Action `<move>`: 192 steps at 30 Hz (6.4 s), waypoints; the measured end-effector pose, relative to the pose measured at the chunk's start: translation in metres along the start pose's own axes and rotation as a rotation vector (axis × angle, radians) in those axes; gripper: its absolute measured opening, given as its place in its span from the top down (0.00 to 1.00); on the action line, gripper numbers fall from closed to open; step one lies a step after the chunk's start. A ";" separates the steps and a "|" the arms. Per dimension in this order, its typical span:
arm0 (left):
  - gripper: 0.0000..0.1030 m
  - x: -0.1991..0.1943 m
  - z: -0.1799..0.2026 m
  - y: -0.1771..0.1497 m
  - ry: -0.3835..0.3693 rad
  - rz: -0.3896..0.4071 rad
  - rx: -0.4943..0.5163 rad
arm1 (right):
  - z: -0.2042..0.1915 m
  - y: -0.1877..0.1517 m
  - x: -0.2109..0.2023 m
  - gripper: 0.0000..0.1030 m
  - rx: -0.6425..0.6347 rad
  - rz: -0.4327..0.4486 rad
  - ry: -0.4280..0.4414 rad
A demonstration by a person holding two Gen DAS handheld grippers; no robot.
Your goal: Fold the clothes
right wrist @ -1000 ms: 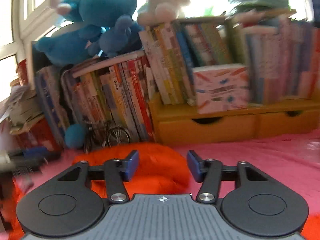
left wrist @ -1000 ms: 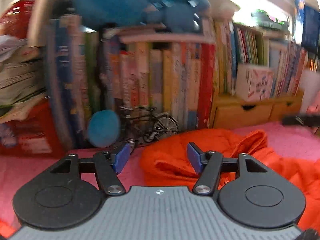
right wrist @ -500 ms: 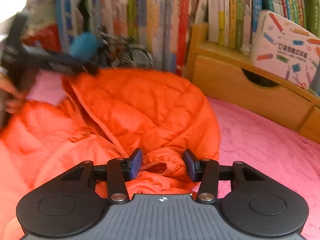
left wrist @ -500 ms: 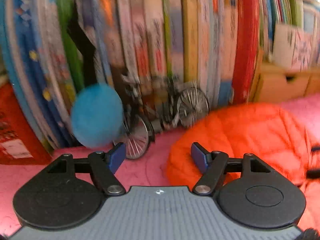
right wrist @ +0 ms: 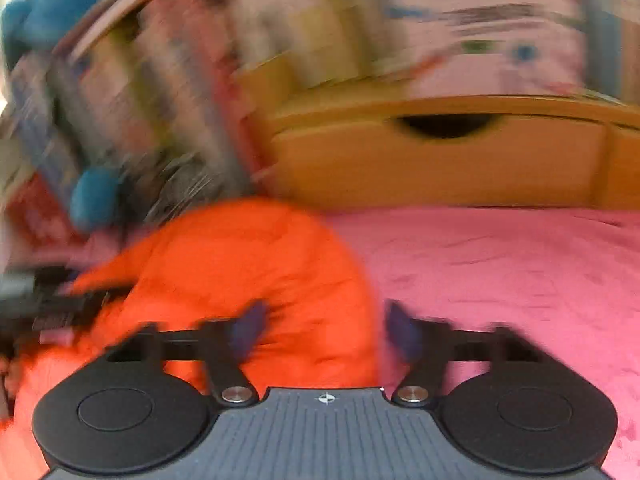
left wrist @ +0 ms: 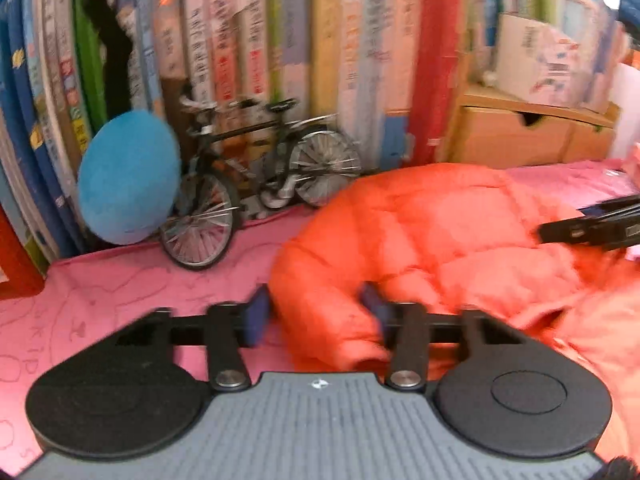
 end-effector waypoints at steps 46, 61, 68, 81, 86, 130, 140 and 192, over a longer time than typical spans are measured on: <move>0.21 -0.103 0.043 -0.047 0.315 -0.001 0.044 | -0.059 -0.064 -0.090 0.14 -0.133 0.169 0.000; 0.21 -0.156 -0.028 -0.098 0.565 0.010 -0.027 | 0.077 -0.053 -0.199 0.37 0.089 0.311 -0.501; 0.17 -0.201 0.067 -0.110 0.284 0.103 0.037 | -0.079 -0.151 -0.185 0.31 -0.124 0.212 -0.038; 0.07 -0.176 0.026 -0.141 0.460 0.000 0.008 | 0.031 -0.178 -0.183 0.26 -0.020 0.197 -0.422; 0.06 -0.177 0.027 -0.142 0.475 -0.005 0.009 | 0.111 -0.177 -0.213 0.28 0.115 0.243 -0.751; 0.06 -0.292 0.093 -0.170 0.150 0.175 -0.307 | -0.118 -0.288 -0.289 0.08 -0.097 0.416 -0.235; 0.03 -0.266 0.120 -0.213 0.230 0.059 -0.154 | -0.137 -0.336 -0.270 0.02 -0.199 0.342 -0.136; 0.27 -0.144 0.248 -0.026 -0.070 0.073 0.192 | 0.014 -0.215 -0.233 0.76 0.253 0.298 -0.284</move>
Point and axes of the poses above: each gripper's, at about its wrist camera, not at the fingertips, and x roughly the way its jaws point, z to its right, y to its top, the point moved 6 cm from there along x, roughly the way its jaws point, and after that the axes turned 7 degrees about x, right-handed, at the moved point
